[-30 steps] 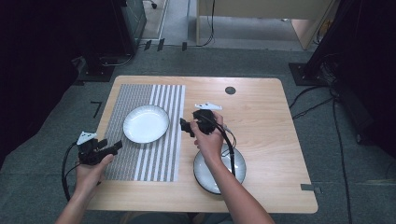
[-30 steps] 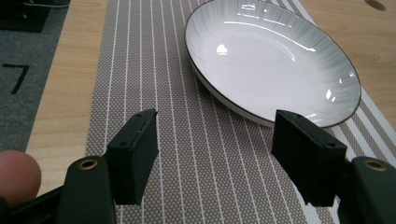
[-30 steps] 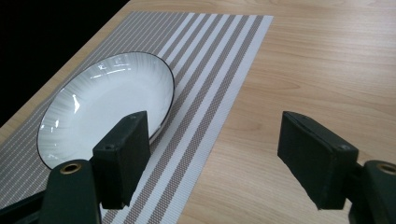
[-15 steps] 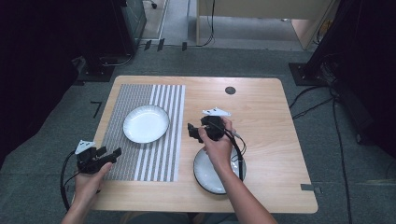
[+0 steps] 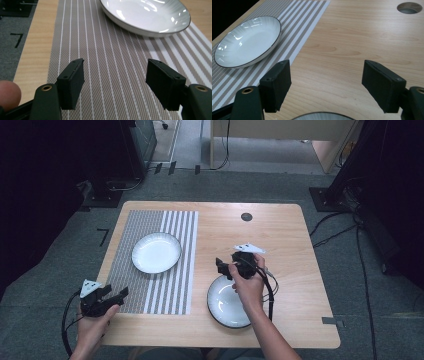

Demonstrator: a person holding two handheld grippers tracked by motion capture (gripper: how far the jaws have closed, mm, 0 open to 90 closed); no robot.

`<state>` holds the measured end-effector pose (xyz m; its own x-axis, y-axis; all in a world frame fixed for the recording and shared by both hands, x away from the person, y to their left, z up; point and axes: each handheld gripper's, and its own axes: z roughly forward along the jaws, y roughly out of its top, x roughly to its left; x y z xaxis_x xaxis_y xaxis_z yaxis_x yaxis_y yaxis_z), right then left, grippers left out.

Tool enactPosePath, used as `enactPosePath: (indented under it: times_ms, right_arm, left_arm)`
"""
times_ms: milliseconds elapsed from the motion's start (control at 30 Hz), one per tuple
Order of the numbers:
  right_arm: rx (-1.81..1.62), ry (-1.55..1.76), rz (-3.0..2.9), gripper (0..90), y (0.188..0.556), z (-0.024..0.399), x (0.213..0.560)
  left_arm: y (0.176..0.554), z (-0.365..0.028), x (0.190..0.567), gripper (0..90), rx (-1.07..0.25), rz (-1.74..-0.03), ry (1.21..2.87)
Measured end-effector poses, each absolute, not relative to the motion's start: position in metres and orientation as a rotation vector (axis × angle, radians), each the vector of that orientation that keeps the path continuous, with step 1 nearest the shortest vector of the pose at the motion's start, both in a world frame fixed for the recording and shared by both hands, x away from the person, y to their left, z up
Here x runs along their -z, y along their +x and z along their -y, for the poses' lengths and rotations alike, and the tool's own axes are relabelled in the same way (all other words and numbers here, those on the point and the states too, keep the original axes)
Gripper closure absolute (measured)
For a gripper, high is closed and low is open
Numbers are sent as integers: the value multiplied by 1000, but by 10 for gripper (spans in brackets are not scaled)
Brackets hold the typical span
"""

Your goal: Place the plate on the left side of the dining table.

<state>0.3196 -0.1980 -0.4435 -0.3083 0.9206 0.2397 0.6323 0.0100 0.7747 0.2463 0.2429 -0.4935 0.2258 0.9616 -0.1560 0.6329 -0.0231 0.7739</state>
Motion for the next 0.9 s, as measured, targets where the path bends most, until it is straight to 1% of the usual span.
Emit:
enactPosePath:
  times_ms: [100, 267, 400, 467, 900]
  right_arm:
    - [-1211, 1618, -1956, 243, 314, 208, 445]
    - [-1196, 1627, -1950, 243, 305, 222, 448]
    - [-1176, 1634, -1937, 243, 299, 232, 453]
    - [-1179, 1643, -1931, 243, 295, 238, 455]
    - [-1158, 1665, -1873, 239, 273, 273, 463]
  left_arm:
    - [240, -248, 499, 310, -565, -1508, 1734]
    - [238, -248, 509, 309, -558, -1526, 1767]
    - [238, -244, 511, 309, -625, -1513, 1819]
    - [238, -243, 513, 308, -611, -1518, 1834]
    - [239, -240, 515, 291, -640, -1505, 1866]
